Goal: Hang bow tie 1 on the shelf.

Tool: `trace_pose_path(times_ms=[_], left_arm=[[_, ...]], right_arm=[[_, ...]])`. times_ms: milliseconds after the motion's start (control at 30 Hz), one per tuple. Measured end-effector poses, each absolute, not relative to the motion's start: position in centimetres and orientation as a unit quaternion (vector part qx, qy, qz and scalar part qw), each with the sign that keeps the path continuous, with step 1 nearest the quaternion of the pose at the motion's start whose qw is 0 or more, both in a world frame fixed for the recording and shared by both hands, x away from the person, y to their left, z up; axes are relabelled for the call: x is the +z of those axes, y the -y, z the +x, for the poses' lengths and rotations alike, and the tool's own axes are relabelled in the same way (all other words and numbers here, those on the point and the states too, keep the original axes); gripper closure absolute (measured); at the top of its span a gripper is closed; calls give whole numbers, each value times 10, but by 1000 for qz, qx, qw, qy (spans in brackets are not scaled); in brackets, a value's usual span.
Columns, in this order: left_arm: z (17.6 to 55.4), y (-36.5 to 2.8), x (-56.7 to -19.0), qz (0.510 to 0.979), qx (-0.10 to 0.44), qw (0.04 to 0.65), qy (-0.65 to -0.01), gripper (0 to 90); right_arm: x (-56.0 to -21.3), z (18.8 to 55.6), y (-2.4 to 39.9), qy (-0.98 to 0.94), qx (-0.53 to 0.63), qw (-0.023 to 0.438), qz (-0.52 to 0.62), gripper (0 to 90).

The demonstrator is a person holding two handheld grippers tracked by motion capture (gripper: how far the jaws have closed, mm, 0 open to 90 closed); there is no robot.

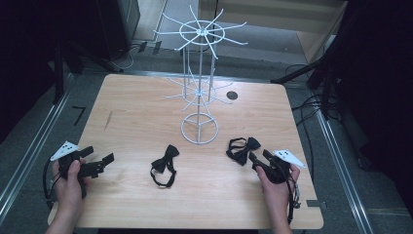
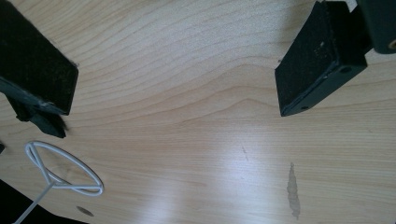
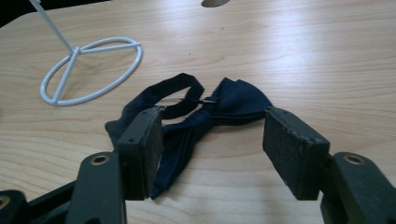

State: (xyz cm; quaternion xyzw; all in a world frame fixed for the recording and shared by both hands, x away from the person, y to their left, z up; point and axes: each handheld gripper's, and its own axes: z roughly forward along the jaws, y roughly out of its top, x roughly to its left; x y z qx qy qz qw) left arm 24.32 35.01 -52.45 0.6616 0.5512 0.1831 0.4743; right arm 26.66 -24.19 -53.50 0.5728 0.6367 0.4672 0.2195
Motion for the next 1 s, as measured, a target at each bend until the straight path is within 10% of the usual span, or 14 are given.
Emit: trace_pose_path(times_ms=[600,1000], left_arm=[[243,-351,-525,661,182,477,-551,0],[243,-351,-525,661,182,477,-550,0]], right_arm=[[-549,294,204,-659,407,192,602,355],[-549,291,213,-676,386,205,593,777]])
